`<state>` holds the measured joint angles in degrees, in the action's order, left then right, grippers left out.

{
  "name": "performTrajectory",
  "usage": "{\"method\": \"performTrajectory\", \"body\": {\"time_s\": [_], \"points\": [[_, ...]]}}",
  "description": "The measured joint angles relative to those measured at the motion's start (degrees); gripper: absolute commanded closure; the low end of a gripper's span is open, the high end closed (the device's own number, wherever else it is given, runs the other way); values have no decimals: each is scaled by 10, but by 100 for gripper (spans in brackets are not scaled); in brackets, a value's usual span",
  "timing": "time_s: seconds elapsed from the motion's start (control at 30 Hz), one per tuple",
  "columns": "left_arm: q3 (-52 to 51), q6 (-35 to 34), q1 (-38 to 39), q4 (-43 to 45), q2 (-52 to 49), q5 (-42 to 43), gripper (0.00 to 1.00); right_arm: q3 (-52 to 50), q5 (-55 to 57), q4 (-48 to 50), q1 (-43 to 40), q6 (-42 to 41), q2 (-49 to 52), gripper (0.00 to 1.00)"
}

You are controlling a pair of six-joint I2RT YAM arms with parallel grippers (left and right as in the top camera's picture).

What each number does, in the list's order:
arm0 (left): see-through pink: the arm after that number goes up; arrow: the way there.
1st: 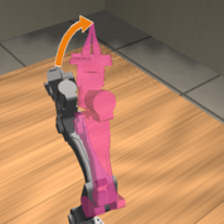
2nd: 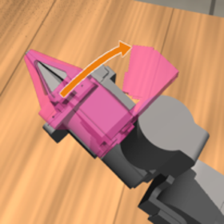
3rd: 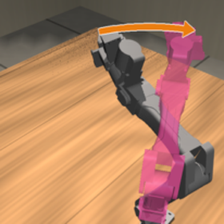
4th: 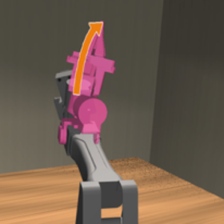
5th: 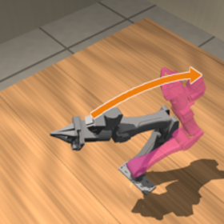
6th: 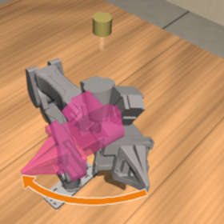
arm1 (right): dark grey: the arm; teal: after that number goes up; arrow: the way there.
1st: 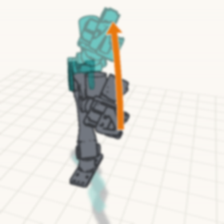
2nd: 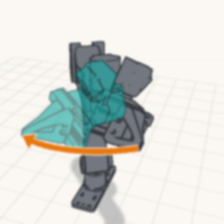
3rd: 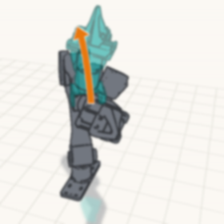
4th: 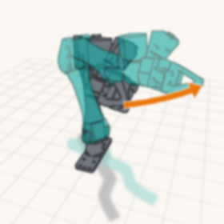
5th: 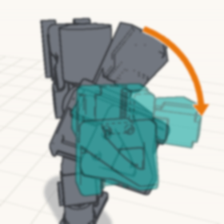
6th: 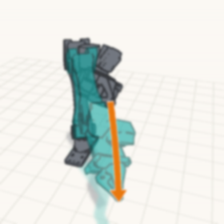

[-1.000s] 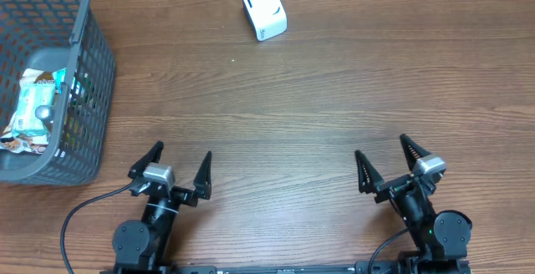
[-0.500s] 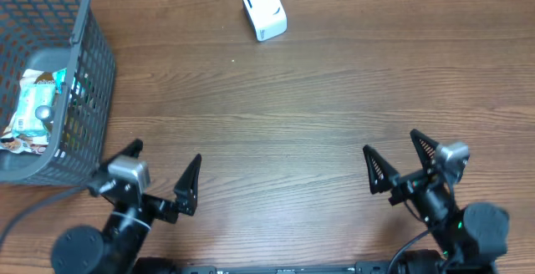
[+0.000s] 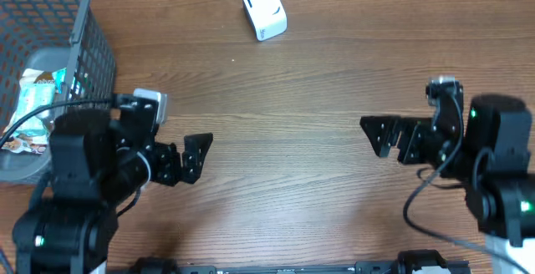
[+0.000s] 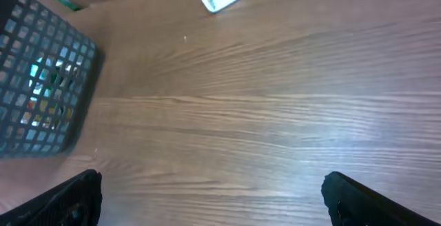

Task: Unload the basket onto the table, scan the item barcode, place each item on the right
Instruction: 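Move the left gripper over the grey basket and reach into it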

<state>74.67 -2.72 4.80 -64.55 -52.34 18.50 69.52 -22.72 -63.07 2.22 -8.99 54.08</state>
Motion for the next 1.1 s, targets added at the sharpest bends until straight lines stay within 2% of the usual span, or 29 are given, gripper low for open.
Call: {"method": "performTrajectory", "body": {"time_s": [0.07, 0.1, 0.17, 0.37, 0.4, 0.5, 0.57, 0.67, 0.77, 1.1], "points": [[0, 3, 0, 2, -13, 0, 50, 21, 0, -5, 0, 0, 25, 0], [0, 3, 0, 6, -17, 0, 70, 27, 0, -4, 0, 0, 35, 0], [0, 3, 0, 12, -22, -3, 96, 32, 0, -5, 0, 0, 51, 0], [0, -17, 0, 14, -31, -49, 96, 32, 0, -6, 0, 0, 99, 0], [0, -22, 0, 14, -32, -57, 95, 32, 0, -5, 0, 0, 106, 4], [0, -35, 0, 14, -32, -77, 85, 32, 3, 0, 0, -4, 134, 7], [0, -42, 0, 14, -32, -86, 85, 32, 21, 2, 0, -17, 153, 7], [0, -62, 0, 13, -32, -113, 78, 32, 82, 4, 0, -61, 185, 7], [0, -77, 0, 12, -34, -130, 71, 32, 130, 4, 0, -90, 210, 0], [0, -109, 0, 7, -38, -159, 51, 32, 243, 5, 0, -134, 249, 0]]}}
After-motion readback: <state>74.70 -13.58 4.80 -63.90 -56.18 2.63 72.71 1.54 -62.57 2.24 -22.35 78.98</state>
